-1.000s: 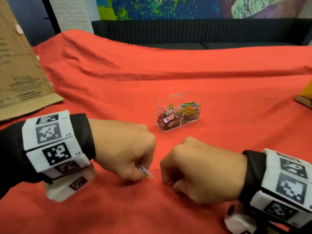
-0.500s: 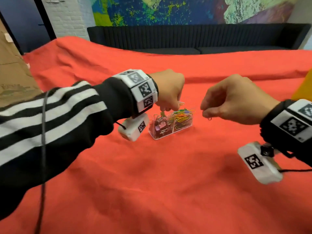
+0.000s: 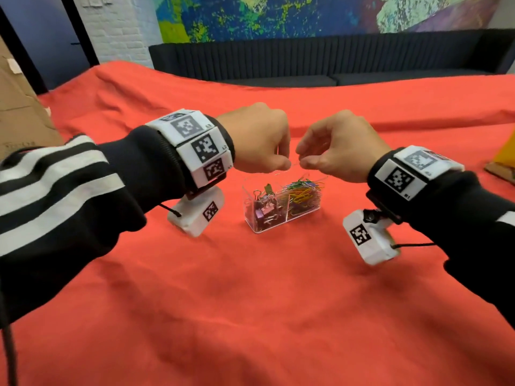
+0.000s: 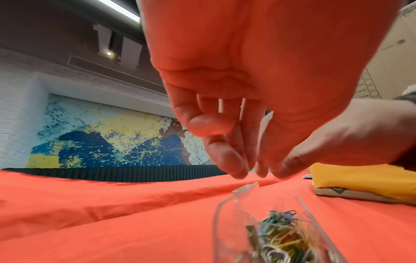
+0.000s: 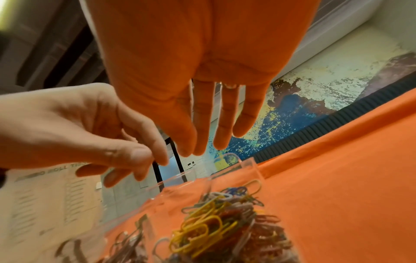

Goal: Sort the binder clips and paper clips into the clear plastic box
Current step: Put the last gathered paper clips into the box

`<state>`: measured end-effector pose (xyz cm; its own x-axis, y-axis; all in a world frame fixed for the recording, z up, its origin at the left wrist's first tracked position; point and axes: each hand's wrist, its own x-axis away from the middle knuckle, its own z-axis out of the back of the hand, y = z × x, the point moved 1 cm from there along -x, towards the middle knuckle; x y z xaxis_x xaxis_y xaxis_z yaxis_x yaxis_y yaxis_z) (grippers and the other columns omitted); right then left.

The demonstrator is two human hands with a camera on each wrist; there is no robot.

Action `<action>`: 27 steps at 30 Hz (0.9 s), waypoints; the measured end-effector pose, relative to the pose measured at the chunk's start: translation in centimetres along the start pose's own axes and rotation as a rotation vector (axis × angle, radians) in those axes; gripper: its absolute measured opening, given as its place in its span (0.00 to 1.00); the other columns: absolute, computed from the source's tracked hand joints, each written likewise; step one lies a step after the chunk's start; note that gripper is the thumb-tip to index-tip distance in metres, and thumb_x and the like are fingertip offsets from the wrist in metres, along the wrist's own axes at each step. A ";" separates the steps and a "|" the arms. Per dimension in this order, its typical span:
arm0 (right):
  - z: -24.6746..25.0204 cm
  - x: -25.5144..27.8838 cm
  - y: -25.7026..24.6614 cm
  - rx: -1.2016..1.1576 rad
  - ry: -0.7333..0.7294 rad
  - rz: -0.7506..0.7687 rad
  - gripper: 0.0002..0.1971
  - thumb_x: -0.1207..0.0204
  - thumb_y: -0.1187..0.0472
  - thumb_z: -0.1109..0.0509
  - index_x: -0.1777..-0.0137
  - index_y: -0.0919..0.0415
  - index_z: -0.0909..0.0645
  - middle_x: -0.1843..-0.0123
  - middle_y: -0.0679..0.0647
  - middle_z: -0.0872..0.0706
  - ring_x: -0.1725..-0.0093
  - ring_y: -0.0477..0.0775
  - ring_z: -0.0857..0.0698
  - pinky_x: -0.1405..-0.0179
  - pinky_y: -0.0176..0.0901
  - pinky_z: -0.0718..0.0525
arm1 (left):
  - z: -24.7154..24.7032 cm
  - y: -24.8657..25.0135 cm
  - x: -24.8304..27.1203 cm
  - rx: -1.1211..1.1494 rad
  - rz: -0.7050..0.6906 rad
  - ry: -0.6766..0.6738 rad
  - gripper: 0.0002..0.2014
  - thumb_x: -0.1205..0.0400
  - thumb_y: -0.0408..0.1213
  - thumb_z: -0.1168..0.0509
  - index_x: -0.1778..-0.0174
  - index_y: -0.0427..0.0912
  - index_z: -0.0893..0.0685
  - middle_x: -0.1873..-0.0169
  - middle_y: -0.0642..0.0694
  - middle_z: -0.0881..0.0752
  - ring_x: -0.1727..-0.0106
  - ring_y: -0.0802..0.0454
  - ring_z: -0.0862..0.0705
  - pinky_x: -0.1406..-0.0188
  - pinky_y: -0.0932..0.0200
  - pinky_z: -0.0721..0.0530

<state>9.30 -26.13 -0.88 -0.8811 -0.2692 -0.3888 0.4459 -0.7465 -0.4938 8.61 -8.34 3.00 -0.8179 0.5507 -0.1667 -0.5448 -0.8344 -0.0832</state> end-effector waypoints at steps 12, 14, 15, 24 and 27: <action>-1.7 0.7 2.7 -0.032 -0.369 -0.093 0.33 0.41 0.74 0.15 0.40 0.45 0.18 0.44 0.52 0.11 0.52 0.59 0.11 0.44 0.59 0.10 | -5.5 -2.5 4.5 0.236 0.212 -0.195 0.35 0.41 0.73 0.25 0.46 0.53 0.14 0.56 0.59 0.10 0.55 0.57 0.15 0.58 0.61 0.22; -1.8 1.1 2.4 -0.027 -0.331 -0.111 0.28 0.45 0.68 0.11 0.47 0.46 0.15 0.52 0.50 0.09 0.58 0.56 0.11 0.47 0.61 0.10 | -6.0 -2.7 4.8 0.242 0.202 -0.138 0.28 0.38 0.66 0.21 0.50 0.51 0.12 0.59 0.58 0.10 0.58 0.55 0.15 0.60 0.62 0.24; -1.7 1.3 2.2 -0.032 -0.327 -0.121 0.27 0.47 0.65 0.09 0.50 0.48 0.14 0.55 0.49 0.08 0.60 0.55 0.11 0.47 0.61 0.10 | -5.9 -3.1 5.1 0.254 0.196 -0.125 0.26 0.37 0.64 0.20 0.51 0.50 0.11 0.60 0.57 0.10 0.59 0.55 0.15 0.60 0.62 0.23; -2.5 5.0 -2.5 -0.031 -0.363 -0.031 0.24 0.46 0.50 0.10 0.51 0.48 0.13 0.58 0.44 0.07 0.64 0.40 0.14 0.51 0.52 0.11 | -5.1 -6.7 10.3 0.491 0.174 -0.160 0.26 0.43 0.60 0.17 0.53 0.54 0.10 0.65 0.53 0.09 0.68 0.60 0.15 0.63 0.57 0.17; -2.8 5.3 -2.8 -0.034 -0.370 -0.022 0.24 0.46 0.49 0.10 0.50 0.46 0.14 0.57 0.43 0.07 0.64 0.36 0.14 0.50 0.51 0.12 | -5.7 -7.1 11.4 0.567 0.190 -0.169 0.28 0.45 0.64 0.19 0.52 0.56 0.10 0.61 0.53 0.07 0.61 0.54 0.10 0.54 0.50 0.11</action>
<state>3.81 -23.74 -3.74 -0.8852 -0.4594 -0.0737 0.4256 -0.7355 -0.5271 4.22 3.73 -3.88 -0.9030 0.4282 0.0341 -0.3624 -0.8020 0.4749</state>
